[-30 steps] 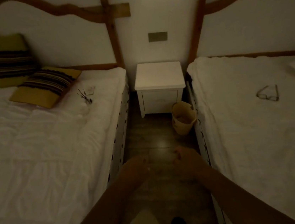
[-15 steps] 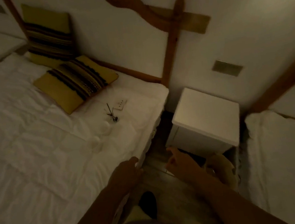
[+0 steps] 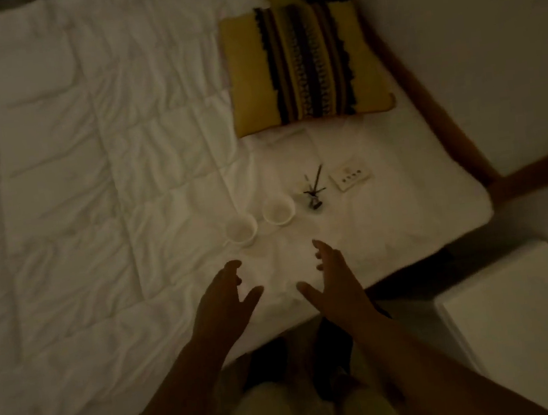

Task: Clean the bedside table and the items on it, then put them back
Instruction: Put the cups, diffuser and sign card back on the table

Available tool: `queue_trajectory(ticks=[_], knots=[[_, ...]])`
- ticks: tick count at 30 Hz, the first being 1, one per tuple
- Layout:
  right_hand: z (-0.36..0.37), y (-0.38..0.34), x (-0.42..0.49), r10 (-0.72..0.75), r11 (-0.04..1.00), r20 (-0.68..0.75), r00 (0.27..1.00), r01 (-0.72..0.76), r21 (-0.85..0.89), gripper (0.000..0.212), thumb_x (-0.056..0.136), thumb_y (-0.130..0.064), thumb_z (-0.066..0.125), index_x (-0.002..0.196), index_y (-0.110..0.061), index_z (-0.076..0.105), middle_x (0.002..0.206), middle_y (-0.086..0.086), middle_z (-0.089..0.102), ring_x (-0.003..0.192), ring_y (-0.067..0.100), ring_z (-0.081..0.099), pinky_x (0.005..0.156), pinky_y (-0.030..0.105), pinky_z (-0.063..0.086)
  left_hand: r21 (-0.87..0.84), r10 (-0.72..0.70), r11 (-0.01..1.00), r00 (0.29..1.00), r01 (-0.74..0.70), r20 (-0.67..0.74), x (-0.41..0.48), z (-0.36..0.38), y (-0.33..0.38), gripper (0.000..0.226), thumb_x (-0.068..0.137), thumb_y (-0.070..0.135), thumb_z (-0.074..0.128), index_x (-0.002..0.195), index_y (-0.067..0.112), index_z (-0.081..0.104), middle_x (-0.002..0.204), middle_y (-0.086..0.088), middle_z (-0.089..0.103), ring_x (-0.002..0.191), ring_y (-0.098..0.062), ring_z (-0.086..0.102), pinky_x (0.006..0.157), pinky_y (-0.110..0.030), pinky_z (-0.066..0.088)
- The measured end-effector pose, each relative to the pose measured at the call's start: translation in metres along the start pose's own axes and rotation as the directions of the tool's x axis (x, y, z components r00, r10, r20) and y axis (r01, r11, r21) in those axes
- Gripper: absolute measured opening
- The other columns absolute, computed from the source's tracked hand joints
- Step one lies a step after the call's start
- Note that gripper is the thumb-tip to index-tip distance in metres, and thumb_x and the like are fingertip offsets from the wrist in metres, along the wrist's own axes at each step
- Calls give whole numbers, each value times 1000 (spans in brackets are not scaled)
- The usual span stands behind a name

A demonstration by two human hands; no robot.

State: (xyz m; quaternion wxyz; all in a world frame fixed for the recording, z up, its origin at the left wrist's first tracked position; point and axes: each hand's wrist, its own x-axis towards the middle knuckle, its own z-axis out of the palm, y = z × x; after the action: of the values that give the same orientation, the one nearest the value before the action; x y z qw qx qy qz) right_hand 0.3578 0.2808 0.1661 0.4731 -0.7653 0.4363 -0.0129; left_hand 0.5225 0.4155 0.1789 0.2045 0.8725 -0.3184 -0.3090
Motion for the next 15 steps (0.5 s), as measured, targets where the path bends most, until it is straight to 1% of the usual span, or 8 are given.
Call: queue_trajectory(ticks=[2,3,6,8,9,11,13,15], knots=[[9,14,37,-45,997,54,998,48,-58,93,82,-38,70,151,-22,11,147,5,28,131,19,38,102,27,36,-58,-63,997,996,60,-57,20,20,-8,76,81,48,69,142,25,32,129,-3,52,108,-20,59,91,-38,53],[17,20,55,-75,994,61,995,80,-79,96,81,-39,71,151,-24,8,148,5,25,133,18,35,103,26,35,-84,-80,994,991,71,-103,32,31,-15,82,79,45,72,144,26,26,136,-4,45,115,-21,54,95,-36,50],[40,43,114,-158,975,-9,987,154,-160,103,79,-38,72,150,-35,-2,152,4,18,138,19,30,101,25,37,-101,-70,994,962,45,-263,81,60,-34,103,70,41,80,148,27,14,148,-6,24,130,-25,39,97,-34,40],[58,62,151,-186,962,-64,981,168,-214,106,79,-35,73,149,-39,-7,155,7,13,140,24,29,101,32,45,-71,-53,997,945,32,-323,117,79,-47,114,66,44,82,151,25,8,154,-9,15,137,-28,31,102,-42,40],[62,66,162,-195,960,-89,977,171,-223,107,79,-33,73,149,-40,-7,156,8,11,139,25,32,99,34,48,-55,-41,998,938,23,-345,128,83,-48,118,64,48,82,152,25,5,156,-11,12,140,-31,27,104,-49,40],[77,80,188,-214,955,-137,967,177,-237,108,76,-31,76,150,-41,-2,155,9,11,128,26,46,87,29,52,-17,-26,1000,929,21,-370,156,95,-54,124,62,55,80,153,26,1,158,-12,7,142,-35,22,103,-58,38],[93,91,210,-215,951,-185,959,162,-264,110,71,-34,80,150,-41,2,156,10,12,119,27,55,77,25,49,10,-12,1000,936,16,-353,181,111,-64,126,61,59,79,153,27,-1,158,-11,8,141,-35,24,101,-59,38],[98,95,220,-227,937,-233,946,146,-317,112,69,-41,79,150,-41,3,156,11,13,121,29,54,76,32,55,5,17,1000,946,-16,-324,192,120,-70,123,62,56,80,152,27,3,155,-9,15,136,-32,34,99,-55,45]])
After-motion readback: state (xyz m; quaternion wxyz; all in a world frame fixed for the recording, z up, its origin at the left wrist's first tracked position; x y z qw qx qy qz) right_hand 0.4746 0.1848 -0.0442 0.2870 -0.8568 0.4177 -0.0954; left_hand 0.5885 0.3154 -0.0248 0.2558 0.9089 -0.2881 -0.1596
